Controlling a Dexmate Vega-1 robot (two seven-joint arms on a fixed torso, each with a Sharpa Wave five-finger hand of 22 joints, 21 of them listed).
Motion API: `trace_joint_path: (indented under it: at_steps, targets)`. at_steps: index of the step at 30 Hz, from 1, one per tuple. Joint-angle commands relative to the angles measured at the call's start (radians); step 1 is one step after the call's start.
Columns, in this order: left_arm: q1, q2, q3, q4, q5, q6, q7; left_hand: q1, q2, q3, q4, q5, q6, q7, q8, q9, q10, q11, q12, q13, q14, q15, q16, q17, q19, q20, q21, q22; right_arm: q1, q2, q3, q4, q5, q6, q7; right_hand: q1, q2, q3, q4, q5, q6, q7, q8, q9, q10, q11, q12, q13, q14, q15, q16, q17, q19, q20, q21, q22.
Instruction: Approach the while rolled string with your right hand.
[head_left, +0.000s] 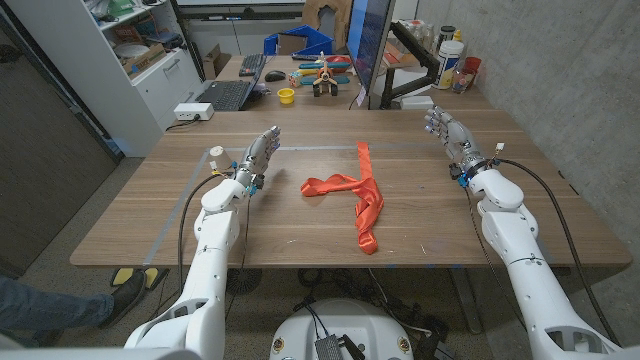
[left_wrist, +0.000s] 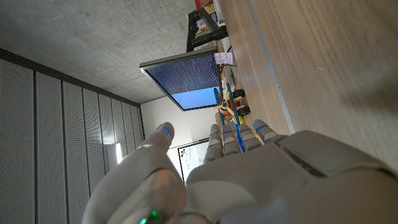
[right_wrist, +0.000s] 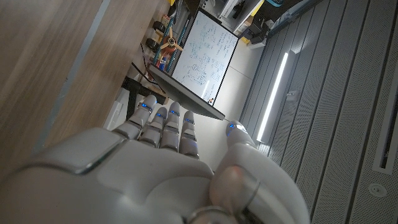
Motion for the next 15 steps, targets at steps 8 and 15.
trace_joint_path:
  at_steps: [8, 15]
  targets:
    - [0.006, -0.012, -0.002, 0.0, -0.009, -0.005, -0.005, 0.015, 0.005, 0.004, -0.01, -0.001, 0.016, -0.001, 0.012, 0.003, 0.009, -0.007, 0.006, 0.001, 0.002, -0.001, -0.002, 0.003, -0.04, 0.011, -0.006, 0.001, -0.034, -0.008, 0.025, -0.056, 0.007, -0.011, -0.005, 0.008, 0.002, -0.004, -0.001, 0.001, 0.014, -0.004, 0.007, 0.002, 0.007, -0.002, 0.009, 0.002, 0.014, -0.002, 0.004, 0.003, 0.007, -0.015, -0.01, 0.003]
    - [0.011, -0.009, 0.004, -0.02, -0.002, 0.007, -0.001, 0.019, 0.009, 0.005, -0.012, -0.003, 0.019, -0.001, 0.012, 0.003, 0.011, -0.01, 0.006, 0.0, 0.003, -0.002, -0.002, 0.003, -0.038, 0.012, -0.009, 0.002, -0.051, -0.017, 0.039, -0.071, 0.009, 0.006, 0.004, 0.01, 0.002, -0.006, -0.003, 0.001, 0.016, -0.004, 0.007, 0.002, 0.007, -0.002, 0.009, 0.002, 0.016, -0.002, 0.004, 0.002, 0.008, -0.014, -0.013, 0.003]
